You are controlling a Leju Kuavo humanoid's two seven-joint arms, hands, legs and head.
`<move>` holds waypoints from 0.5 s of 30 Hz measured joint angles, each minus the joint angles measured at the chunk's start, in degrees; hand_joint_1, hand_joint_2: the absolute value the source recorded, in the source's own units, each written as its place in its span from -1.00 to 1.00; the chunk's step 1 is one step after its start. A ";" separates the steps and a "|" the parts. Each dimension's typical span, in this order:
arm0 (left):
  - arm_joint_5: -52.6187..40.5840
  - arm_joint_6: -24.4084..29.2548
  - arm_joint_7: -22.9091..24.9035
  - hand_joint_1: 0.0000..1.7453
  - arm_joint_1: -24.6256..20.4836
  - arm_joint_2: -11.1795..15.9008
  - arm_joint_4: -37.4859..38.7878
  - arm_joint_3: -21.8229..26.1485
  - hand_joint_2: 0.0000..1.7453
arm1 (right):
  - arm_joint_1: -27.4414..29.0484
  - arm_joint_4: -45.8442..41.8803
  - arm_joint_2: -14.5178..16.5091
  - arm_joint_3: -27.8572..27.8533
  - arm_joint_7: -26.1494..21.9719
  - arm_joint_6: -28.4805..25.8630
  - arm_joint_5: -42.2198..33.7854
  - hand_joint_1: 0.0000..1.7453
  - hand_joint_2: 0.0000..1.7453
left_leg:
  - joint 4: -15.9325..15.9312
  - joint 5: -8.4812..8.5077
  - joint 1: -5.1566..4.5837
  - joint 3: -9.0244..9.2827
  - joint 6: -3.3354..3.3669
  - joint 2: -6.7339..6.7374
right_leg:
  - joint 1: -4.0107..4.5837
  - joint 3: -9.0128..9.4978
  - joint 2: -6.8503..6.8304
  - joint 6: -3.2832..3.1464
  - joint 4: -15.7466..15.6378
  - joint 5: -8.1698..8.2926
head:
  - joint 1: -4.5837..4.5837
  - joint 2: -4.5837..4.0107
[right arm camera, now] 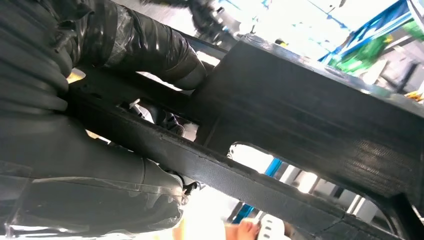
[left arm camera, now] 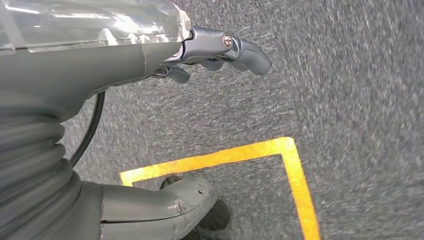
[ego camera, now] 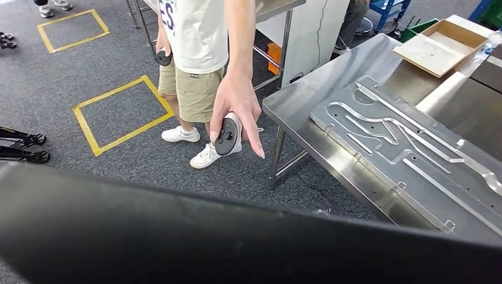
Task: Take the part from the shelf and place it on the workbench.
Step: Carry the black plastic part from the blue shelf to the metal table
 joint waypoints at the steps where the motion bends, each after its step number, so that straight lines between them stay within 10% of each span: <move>1: -0.07 0.01 0.08 -1.00 0.12 0.01 0.00 0.01 1.00 | 0.11 -0.01 0.02 -0.23 -0.03 -0.03 0.07 1.00 1.00 | 1.15 0.21 0.09 -0.68 -0.11 -0.07 | -0.03 -0.04 0.76 0.06 0.17 -0.05 | 0.00 0.01; 5: -0.16 -0.01 0.22 -1.00 0.12 -0.03 0.00 -0.01 1.00 | 0.22 -0.33 0.02 -1.06 -0.13 -0.22 0.31 1.00 1.00 | -10.11 6.77 0.59 4.30 -0.29 -2.33 | -0.32 -0.29 3.65 1.00 1.56 -0.71 | 0.00 0.01; 9: -0.15 -0.02 0.23 -1.00 0.01 -0.11 0.00 -0.02 1.00 | 0.51 -0.68 0.01 -1.73 -0.12 -0.25 0.48 1.00 1.00 | -12.97 7.67 0.35 5.52 0.95 -2.27 | -0.33 -1.09 5.42 2.21 2.17 -0.74 | -0.01 0.00; 12: -0.15 -0.02 0.21 -1.00 -0.19 -0.18 0.00 -0.02 1.00 | 0.66 -0.87 0.00 -2.06 -0.11 -0.26 0.48 1.00 1.00 | -13.45 8.19 0.44 5.41 2.02 -0.67 | -0.23 -2.87 2.01 2.89 5.81 -3.17 | 0.01 0.00; 15: -0.07 -0.01 0.18 -1.00 0.12 -0.17 0.00 -0.01 1.00 | 0.72 -0.92 0.02 -2.26 -0.10 -0.24 0.54 1.00 1.00 | -13.48 8.21 0.14 5.12 2.31 1.12 | -0.33 -7.76 -0.59 3.30 16.05 -8.24 | 0.01 0.00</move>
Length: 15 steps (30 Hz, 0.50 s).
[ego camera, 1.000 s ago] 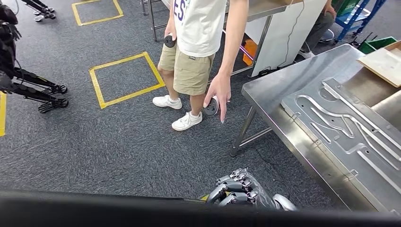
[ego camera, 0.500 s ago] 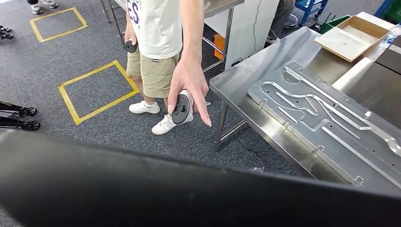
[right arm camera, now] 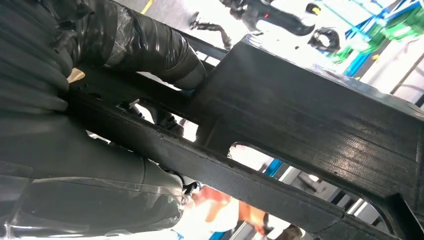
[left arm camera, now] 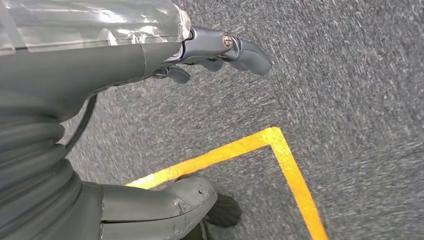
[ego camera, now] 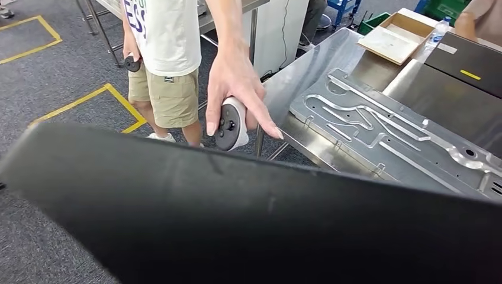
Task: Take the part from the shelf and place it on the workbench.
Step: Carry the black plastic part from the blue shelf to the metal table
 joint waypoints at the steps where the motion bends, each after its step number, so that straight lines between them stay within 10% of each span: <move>1: 0.04 -0.01 0.00 -1.00 0.06 -0.01 0.00 0.00 1.00 | 0.03 0.00 0.01 -0.01 0.00 0.01 0.03 1.00 1.00 | 0.01 -0.03 -0.11 -0.05 0.04 0.67 | 0.00 -0.83 -0.12 -0.04 1.71 -0.26 | 0.00 0.00; 7: 0.11 -0.14 -0.15 -1.00 -0.24 -0.32 0.00 0.02 1.00 | -0.26 -0.09 0.01 -0.12 0.08 0.09 0.12 1.00 1.00 | -0.19 -0.56 -0.63 0.75 -0.26 4.07 | 1.68 7.48 -4.67 -2.65 -14.06 6.85 | 0.00 0.01; 10: 0.09 -0.17 -0.27 -1.00 -0.44 -0.44 0.01 0.01 1.00 | -0.39 -0.22 0.00 -0.38 0.26 0.15 0.10 1.00 1.00 | -0.42 -0.73 -0.48 1.16 -1.07 5.12 | 1.80 7.71 -3.41 -3.22 -15.35 7.36 | -0.01 0.00; 15: 0.09 -0.12 -0.44 -1.00 -0.15 -0.55 0.02 0.01 1.00 | -0.73 -0.46 0.00 -0.66 0.54 0.25 -0.01 1.00 1.00 | 11.40 -7.04 0.04 -4.13 -2.37 -0.96 | 0.78 8.40 -0.05 -3.62 -16.75 8.42 | -0.01 0.01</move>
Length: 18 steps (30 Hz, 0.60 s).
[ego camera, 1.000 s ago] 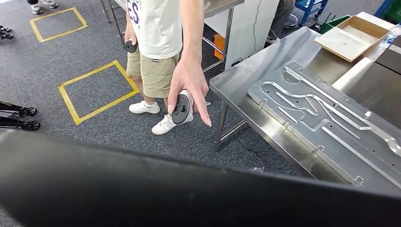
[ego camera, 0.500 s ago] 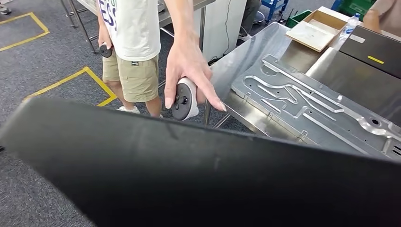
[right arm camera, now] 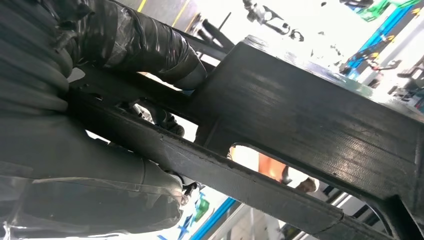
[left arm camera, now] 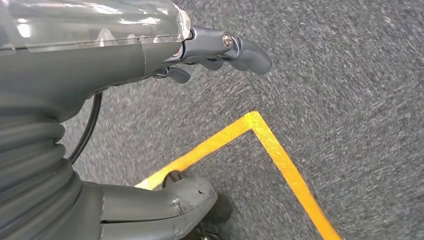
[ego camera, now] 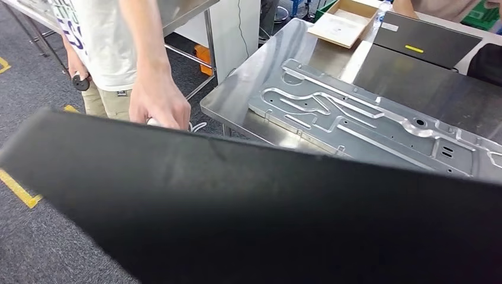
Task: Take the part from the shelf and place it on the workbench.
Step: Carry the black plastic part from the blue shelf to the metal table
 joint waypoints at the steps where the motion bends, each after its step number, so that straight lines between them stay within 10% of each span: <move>1: 0.00 -0.04 -0.02 -1.00 0.13 0.01 0.00 0.01 1.00 | 0.08 0.00 -0.01 -0.04 0.02 0.01 0.00 1.00 1.00 | 2.80 -0.73 0.08 -1.53 -0.25 -0.19 | -0.06 -0.06 0.81 0.04 0.16 -0.03 | 0.00 -0.01; 3: -0.01 -0.26 -0.14 -1.00 0.21 -0.02 0.00 -0.01 1.00 | 0.17 0.00 -0.02 -0.16 0.04 0.10 -0.03 1.00 1.00 | 2.45 1.22 0.25 -1.87 -0.57 -0.30 | -0.26 -0.16 2.39 0.31 0.67 -0.24 | 0.00 0.01; 6: 0.19 -0.67 -0.47 -1.00 0.15 -0.01 0.00 0.01 1.00 | 0.16 -0.01 -0.02 -0.45 0.16 0.52 -0.10 1.00 1.00 | -7.77 6.51 0.66 2.58 -0.66 -2.95 | -0.59 -0.54 4.52 1.24 2.17 -1.08 | 0.00 0.00; 10: 1.05 -1.21 -0.58 -1.00 -0.01 -0.05 0.01 0.32 1.00 | 0.27 -0.09 -0.02 -0.76 0.24 0.93 -0.09 1.00 1.00 | -10.58 7.23 0.43 3.69 0.75 -2.89 | -0.81 -1.60 6.48 2.52 2.88 -1.07 | 0.00 0.00; 13: 1.26 -1.61 -0.61 -1.00 -0.25 -0.14 0.02 0.50 1.00 | 0.26 -0.23 -0.02 -1.03 0.28 0.95 -0.09 1.00 1.00 | -11.39 7.72 0.69 3.89 1.92 -1.08 | -0.71 -3.38 3.47 3.37 6.39 -3.30 | 0.01 0.01; 16: 1.52 -2.12 -0.62 -1.00 0.07 -0.11 0.02 0.79 1.00 | 0.18 -0.26 -0.01 -1.21 0.40 0.91 -0.17 1.00 1.00 | -11.52 7.70 0.49 3.81 2.23 0.93 | -0.93 -8.57 0.25 4.00 16.50 -7.96 | 0.02 0.01; 18: 1.74 -2.50 -0.60 -1.00 0.12 -0.11 0.02 0.86 1.00 | 0.20 -0.26 -0.01 -1.31 0.49 0.92 -0.28 1.00 1.00 | -11.52 7.56 0.41 3.86 2.22 2.28 | -0.98 -9.16 -0.22 4.01 17.43 -7.09 | 0.02 0.01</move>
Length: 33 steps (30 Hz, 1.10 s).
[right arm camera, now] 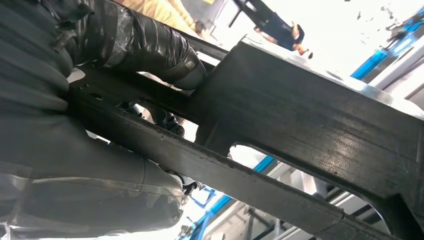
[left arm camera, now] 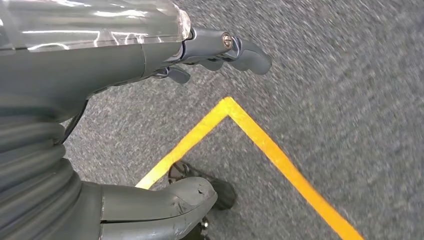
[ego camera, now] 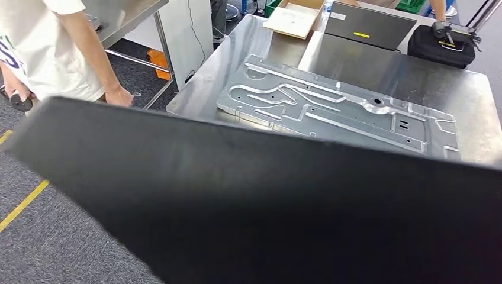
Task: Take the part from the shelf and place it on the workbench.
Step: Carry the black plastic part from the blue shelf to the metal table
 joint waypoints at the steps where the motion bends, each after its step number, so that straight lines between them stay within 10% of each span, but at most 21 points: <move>1: 0.04 -0.14 0.02 -1.00 -0.06 -0.01 0.00 0.01 1.00 | 0.00 -0.01 -0.01 -0.03 0.02 -0.01 -0.04 1.00 1.00 | 0.00 -0.10 -0.06 0.13 -0.04 0.61 | 0.07 1.39 -0.32 -0.20 -2.67 1.80 | 0.00 0.00; 5: 0.04 -0.25 0.14 -1.00 -0.16 -0.07 0.00 0.02 1.00 | 0.00 -0.11 -0.01 -0.19 0.04 -0.07 -0.09 1.00 1.00 | -0.12 -0.55 -0.32 0.91 -0.73 2.70 | 1.33 7.88 -4.58 -2.06 -15.10 6.32 | -0.01 -0.02; 8: 0.02 -0.22 0.22 -1.00 -0.32 -0.04 0.00 0.02 1.00 | 0.29 -0.23 0.00 -0.34 0.04 -0.09 -0.14 1.00 1.00 | -0.40 -0.84 -0.31 1.50 -1.67 3.81 | 1.40 8.05 -3.12 -2.73 -16.12 6.62 | -0.01 -0.01; 12: -0.01 -0.25 0.22 -1.00 -0.18 0.02 0.01 0.03 1.00 | 0.44 -0.36 0.01 -0.45 0.04 -0.13 -0.26 1.00 1.00 | 8.33 -5.98 -0.12 -2.28 -2.44 -1.77 | 0.65 8.81 -0.51 -3.59 -17.37 7.46 | -0.02 -0.01; 14: -0.01 -0.24 0.24 -1.00 0.17 0.06 0.00 0.04 1.00 | 0.70 -0.35 0.02 -0.47 0.04 -0.15 -0.26 1.00 1.00 | 14.58 -7.98 -0.08 -5.61 -2.65 -2.52 | 0.70 8.72 1.07 -3.69 -17.08 7.36 | -0.02 -0.02; 16: -0.03 -0.27 0.25 -1.00 0.25 0.07 0.01 0.04 1.00 | 0.87 -0.35 0.02 -0.48 0.01 -0.17 -0.26 1.00 1.00 | 13.57 -5.65 0.00 -5.66 -2.79 -2.65 | 0.63 8.68 2.67 -3.57 -16.51 7.07 | -0.02 -0.02; 19: -0.04 -0.31 0.24 -1.00 0.15 0.17 0.00 0.04 1.00 | 0.95 -0.35 0.02 -0.48 -0.03 -0.18 -0.26 1.00 1.00 | 3.41 -0.51 0.30 -1.33 -2.76 -5.00 | 0.53 8.31 4.80 -2.87 -15.00 6.19 | -0.02 -0.02; 23: -0.04 -0.31 0.24 -1.00 0.10 0.21 0.01 0.04 1.00 | 1.19 -0.37 0.02 -0.58 -0.16 -0.21 -0.28 1.00 1.00 | 0.89 -0.10 0.10 -0.25 -1.86 -5.12 | 0.17 7.27 6.87 -1.57 -14.28 6.12 | -0.02 -0.02; 26: -0.06 -0.33 0.15 -1.00 -0.22 0.26 0.01 0.04 1.00 | 1.34 -0.39 0.01 -0.72 -0.32 -0.24 -0.28 1.00 1.00 | -0.01 0.38 0.42 0.07 -0.90 -3.35 | 0.22 5.40 3.67 -0.67 -10.54 3.75 | -0.01 -0.02; 29: -0.09 -0.35 0.12 -1.00 0.08 0.32 0.00 0.04 1.00 | 1.47 -0.38 0.02 -0.83 -0.35 -0.24 -0.28 1.00 1.00 | -0.14 0.26 0.37 0.11 -0.68 -1.38 | -0.12 -0.07 0.34 0.13 -0.27 -0.81 | -0.01 -0.01; 31: -0.09 -0.35 0.11 -1.00 0.17 0.31 0.00 0.04 1.00 | 1.67 -0.37 0.02 -0.85 -0.40 -0.29 -0.29 1.00 1.00 | -0.14 0.03 0.37 0.26 -0.75 -0.02 | -0.35 -0.91 -0.11 0.29 0.75 0.14 | 0.00 -0.01; 33: -0.11 -0.36 0.09 -1.00 0.10 0.31 0.00 0.04 1.00 | 1.91 -0.37 0.02 -0.89 -0.52 -0.49 -0.30 1.00 1.00 | -0.15 -0.30 0.36 0.73 -1.03 1.11 | -0.32 2.62 -1.37 0.06 -6.19 4.26 | 0.00 -0.02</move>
